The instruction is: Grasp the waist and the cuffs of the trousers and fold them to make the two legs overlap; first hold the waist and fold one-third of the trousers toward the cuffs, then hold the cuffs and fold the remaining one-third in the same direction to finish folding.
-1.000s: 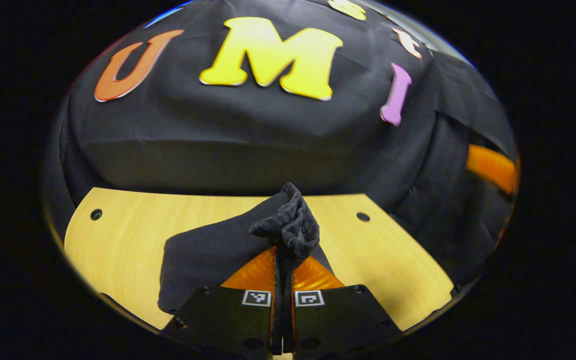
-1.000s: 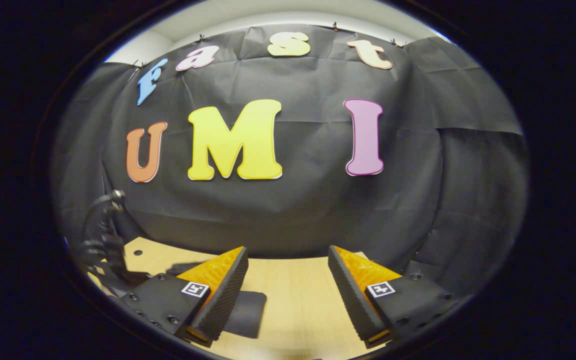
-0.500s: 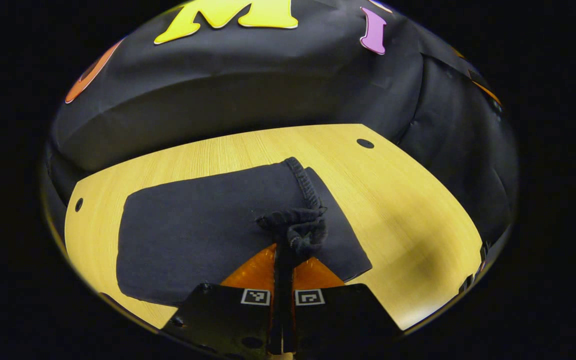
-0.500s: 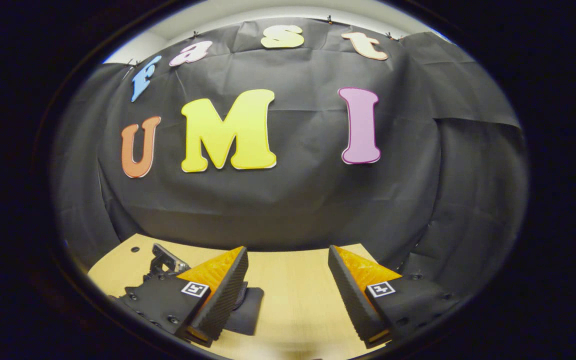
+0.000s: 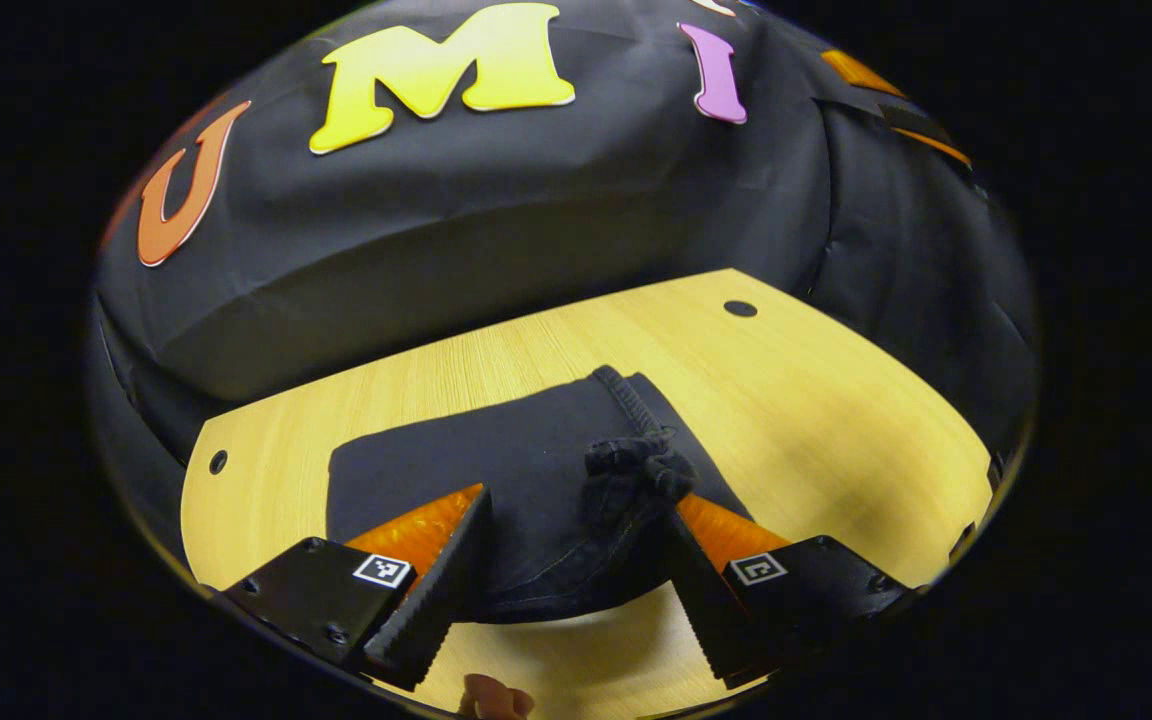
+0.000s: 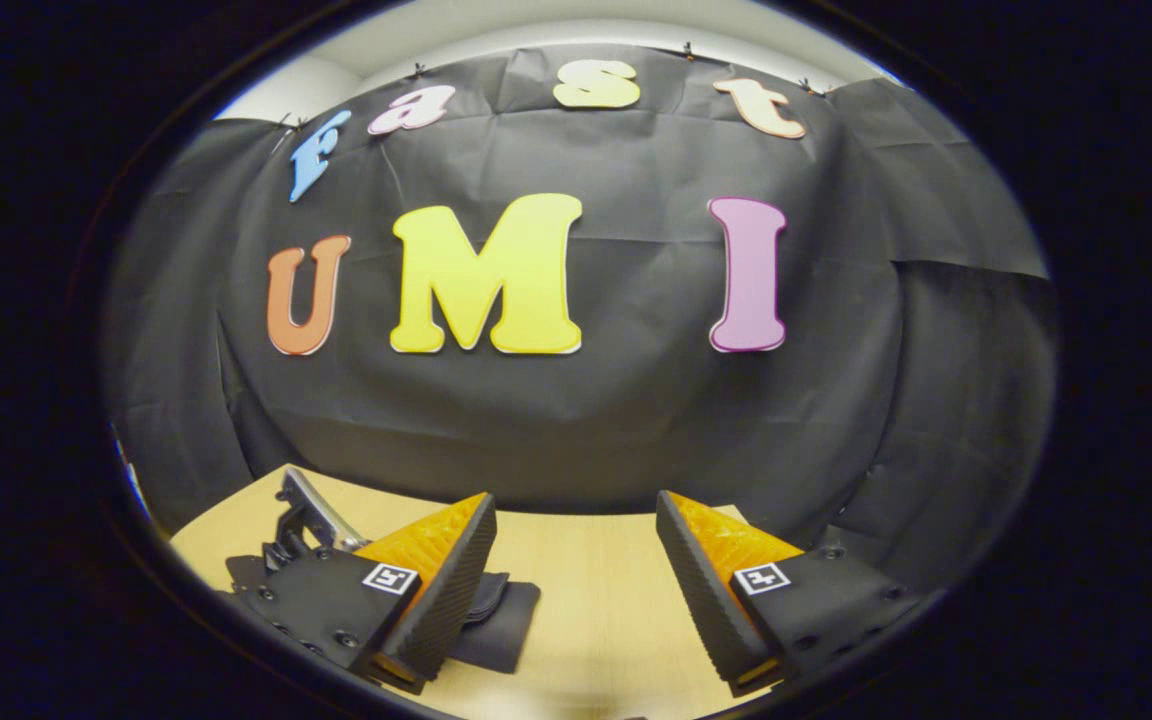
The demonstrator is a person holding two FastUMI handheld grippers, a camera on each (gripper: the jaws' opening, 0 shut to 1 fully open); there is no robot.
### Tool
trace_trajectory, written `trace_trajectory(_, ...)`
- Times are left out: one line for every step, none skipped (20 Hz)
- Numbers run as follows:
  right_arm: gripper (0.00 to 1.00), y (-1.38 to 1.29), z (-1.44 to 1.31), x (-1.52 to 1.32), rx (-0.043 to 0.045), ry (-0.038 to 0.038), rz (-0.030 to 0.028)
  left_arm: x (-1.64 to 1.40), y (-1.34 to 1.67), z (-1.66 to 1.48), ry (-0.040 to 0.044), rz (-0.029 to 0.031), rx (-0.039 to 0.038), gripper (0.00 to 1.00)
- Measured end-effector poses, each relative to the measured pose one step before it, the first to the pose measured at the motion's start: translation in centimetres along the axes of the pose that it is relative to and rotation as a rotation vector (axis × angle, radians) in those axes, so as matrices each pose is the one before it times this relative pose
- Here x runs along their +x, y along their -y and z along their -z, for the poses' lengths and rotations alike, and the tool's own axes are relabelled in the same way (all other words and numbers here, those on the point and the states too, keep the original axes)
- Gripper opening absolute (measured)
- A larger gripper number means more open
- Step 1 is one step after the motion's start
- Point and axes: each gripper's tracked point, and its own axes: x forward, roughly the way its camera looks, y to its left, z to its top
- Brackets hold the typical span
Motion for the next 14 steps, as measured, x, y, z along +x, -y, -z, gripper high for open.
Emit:
trace_trajectory(0.99,-0.338,-0.241,-0.207,-0.00231,0.00334,-0.00918,-0.876,-0.144,-0.78,0.02699,0.00056,-0.01323,0.99)
trace_trajectory(0.99,-0.439,-0.139,-0.19,-0.00021,0.00435,-0.01054,-1.127,-0.32,-0.976,0.03144,-0.00398,-0.01483,0.99)
trace_trajectory(0.99,-0.469,-0.133,-0.228,-0.00109,0.00402,-0.01098,-1.289,-0.669,-1.352,0.04259,-0.01481,-0.01127,0.99)
trace_trajectory(0.99,-0.508,-0.053,-0.167,-0.00267,0.00418,-0.0115,-1.308,-0.922,-1.565,0.04522,-0.02138,-0.01115,0.99)
trace_trajectory(0.99,-0.664,-0.002,-0.082,-0.00323,0.00206,-0.01337,-1.196,-0.791,-1.642,0.04655,-0.01749,-0.01389,0.99)
trace_trajectory(0.99,-0.717,-0.024,-0.218,-0.00235,0.00168,-0.0151,-1.288,-1.09,-1.825,0.04501,-0.0196,-0.01715,0.99)
trace_trajectory(0.99,-0.688,0.015,-0.029,-0.00048,0.00181,-0.01448,-1.192,-1.177,-1.748,0.04268,-0.02269,-0.01876,0.99)
trace_trajectory(0.98,-0.81,-0.073,-0.099,0.0014,0.00333,-0.01554,-1.126,-1.13,-1.713,0.039,-0.02535,-0.01925,0.99)
trace_trajectory(0.99,-0.848,-0.138,-0.004,0.00042,0.00419,-0.01352,-1.152,-1.13,-1.632,0.03697,-0.02566,-0.01603,0.99)
trace_trajectory(0.98,-0.813,-0.112,0.038,-0.00037,0.00368,-0.01272,-1.148,-1.328,-1.443,0.03799,-0.02453,-0.01404,0.99)
trace_trajectory(0.98,-0.796,-0.203,-0.019,-0.00027,0.00477,-0.01252,-1.05,-1.144,-1.533,0.03197,-0.01988,-0.0119,0.99)
trace_trajectory(0.98,-0.731,-0.27,0.02,0.00135,0.005,-0.01268,-0.86,-1.109,-1.17,0.02645,-0.01762,-0.01041,0.99)
trace_trajectory(0.99,-0.834,-0.186,0.092,0.00096,0.00701,-0.01327,-0.72,-1.072,-1.098,0.02099,-0.01927,-0.0081,0.99)
trace_trajectory(0.99,-0.706,-0.355,-0.02,-0.00035,0.0082,-0.01012,-0.725,-1.496,-1.343,0.02264,-0.02474,-0.00815,0.99)
